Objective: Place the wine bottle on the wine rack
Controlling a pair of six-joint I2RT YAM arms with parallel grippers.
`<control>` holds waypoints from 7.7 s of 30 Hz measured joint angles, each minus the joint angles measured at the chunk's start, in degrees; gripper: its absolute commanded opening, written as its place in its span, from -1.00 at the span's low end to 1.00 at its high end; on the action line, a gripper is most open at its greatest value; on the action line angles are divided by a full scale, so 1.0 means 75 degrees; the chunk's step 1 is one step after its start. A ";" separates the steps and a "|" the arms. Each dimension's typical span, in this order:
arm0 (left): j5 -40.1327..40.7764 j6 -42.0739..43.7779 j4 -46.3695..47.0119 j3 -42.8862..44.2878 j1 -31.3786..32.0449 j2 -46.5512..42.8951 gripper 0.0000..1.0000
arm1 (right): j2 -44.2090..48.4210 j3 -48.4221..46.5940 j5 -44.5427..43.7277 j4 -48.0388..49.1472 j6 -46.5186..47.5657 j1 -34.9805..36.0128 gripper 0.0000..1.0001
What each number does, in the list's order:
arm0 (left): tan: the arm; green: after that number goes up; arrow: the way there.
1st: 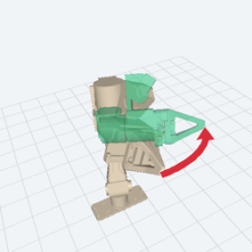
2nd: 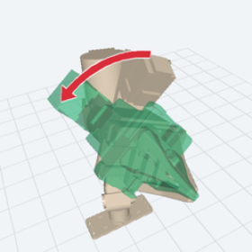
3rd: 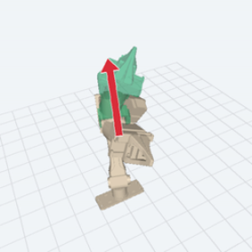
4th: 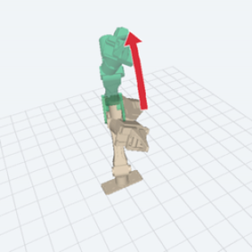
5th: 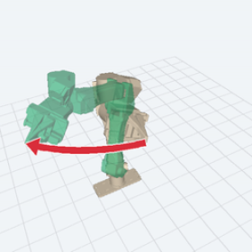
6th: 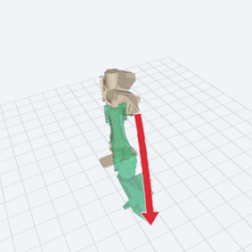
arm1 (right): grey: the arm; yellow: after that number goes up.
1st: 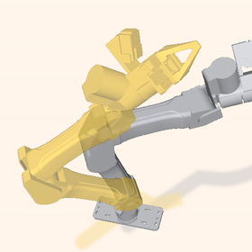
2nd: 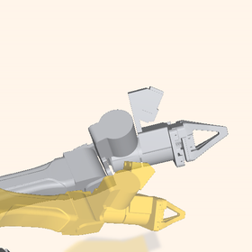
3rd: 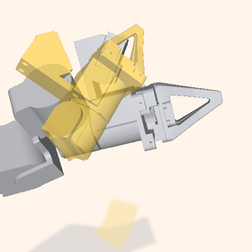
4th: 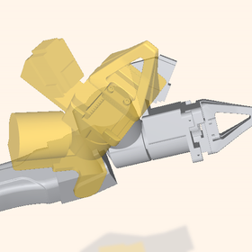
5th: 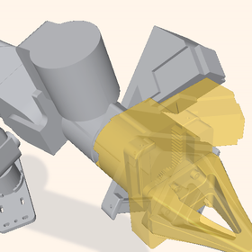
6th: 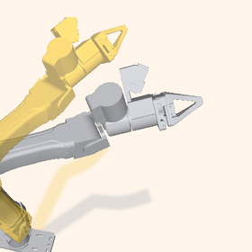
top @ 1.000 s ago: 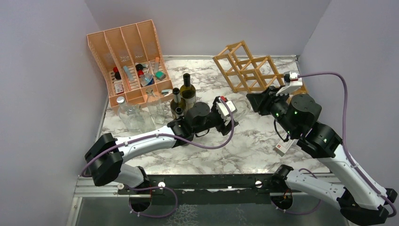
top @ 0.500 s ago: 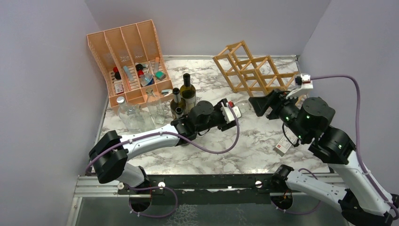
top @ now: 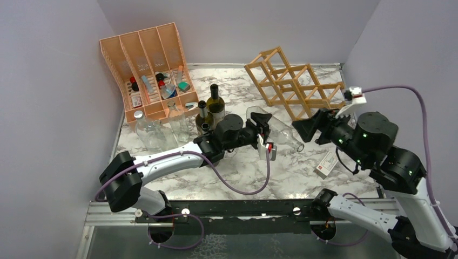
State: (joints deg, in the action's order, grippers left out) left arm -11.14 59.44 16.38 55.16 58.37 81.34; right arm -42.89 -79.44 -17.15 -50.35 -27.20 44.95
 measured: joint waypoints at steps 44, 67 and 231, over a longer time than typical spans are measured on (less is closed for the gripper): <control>0.0029 0.1789 -0.0370 0.0344 0.0026 -0.1183 0.98 | -0.0522 0.1874 -0.0052 0.0734 -0.0038 0.0055 -0.98; 0.3383 -0.7632 -0.1810 0.0580 0.0035 -0.4030 0.98 | -0.1769 0.4001 -0.1926 0.0793 -0.0702 -0.0085 -0.98; 0.3206 -0.6773 -0.3468 0.1588 0.0035 -0.3832 0.98 | -0.4692 0.4572 -0.0522 0.4605 0.0032 -0.4156 -0.13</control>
State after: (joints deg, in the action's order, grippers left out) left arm 12.91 8.64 -9.63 67.07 58.63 52.60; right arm -78.08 -45.15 -21.06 -15.81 -26.96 13.78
